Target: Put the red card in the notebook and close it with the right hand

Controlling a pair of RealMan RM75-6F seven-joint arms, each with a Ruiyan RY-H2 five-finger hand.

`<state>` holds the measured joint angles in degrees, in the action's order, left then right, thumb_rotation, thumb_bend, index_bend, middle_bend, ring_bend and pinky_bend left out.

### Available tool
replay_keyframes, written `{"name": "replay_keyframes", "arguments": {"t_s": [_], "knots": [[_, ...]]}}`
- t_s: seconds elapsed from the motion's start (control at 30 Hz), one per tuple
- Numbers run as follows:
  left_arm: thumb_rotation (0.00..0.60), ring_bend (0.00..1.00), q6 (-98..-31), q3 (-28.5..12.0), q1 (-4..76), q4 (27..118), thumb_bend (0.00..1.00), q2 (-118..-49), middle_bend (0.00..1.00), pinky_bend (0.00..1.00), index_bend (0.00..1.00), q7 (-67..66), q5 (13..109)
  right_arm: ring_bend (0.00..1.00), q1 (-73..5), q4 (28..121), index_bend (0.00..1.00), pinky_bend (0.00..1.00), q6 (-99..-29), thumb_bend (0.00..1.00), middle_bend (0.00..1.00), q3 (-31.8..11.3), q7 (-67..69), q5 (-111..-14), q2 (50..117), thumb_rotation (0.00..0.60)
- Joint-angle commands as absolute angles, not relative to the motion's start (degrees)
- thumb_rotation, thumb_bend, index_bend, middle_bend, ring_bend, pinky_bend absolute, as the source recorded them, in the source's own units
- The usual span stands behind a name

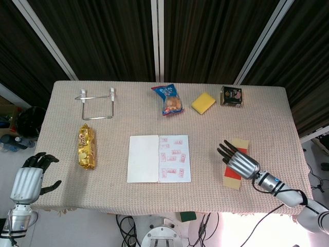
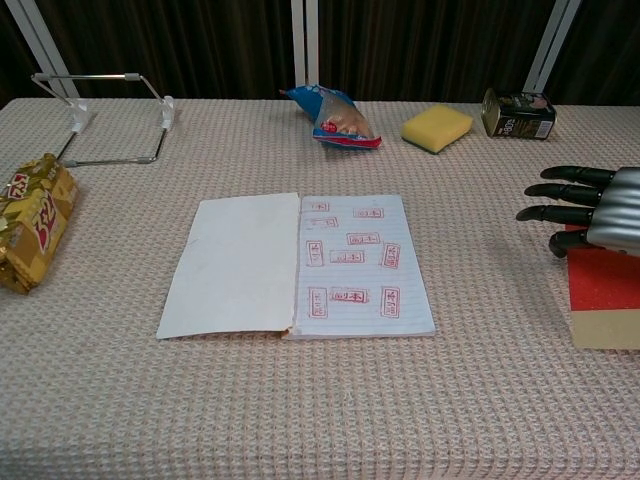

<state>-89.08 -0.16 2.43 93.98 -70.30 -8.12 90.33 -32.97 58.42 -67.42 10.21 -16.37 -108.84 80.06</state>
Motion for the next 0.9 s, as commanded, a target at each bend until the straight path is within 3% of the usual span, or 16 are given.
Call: {"name": "replay_keyframes", "arguments": {"t_s": [0.03, 0.63, 0.9], "knots": [[0.6, 0.21, -89.08, -0.14, 2.44, 93.9, 0.03, -70.35, 0.31, 0.26, 0.37, -8.06, 90.4, 0.0, -33.04, 58.82, 0.4, 0.0, -67.47, 0.34, 0.08, 10.09, -16.71, -108.83, 79.91, 0.6], [0.6, 0.21, -89.18, -0.11, 2.2, 93.51, 0.03, -70.44, 0.31, 0.26, 0.37, -7.7, 90.32, 0.0, -33.76, 59.16, 0.41, 0.0, -72.2, 0.34, 0.08, 6.92, -13.47, -108.2, 82.41, 0.6], [0.6, 0.21, -88.98, -0.28, 2.31, 93.89, 0.03, -70.26, 0.31, 0.25, 0.37, -8.03, 90.12, 0.0, -37.68, 58.06, 0.41, 0.0, -71.94, 0.34, 0.09, 4.9, -11.57, -109.59, 87.23, 0.6]]}}
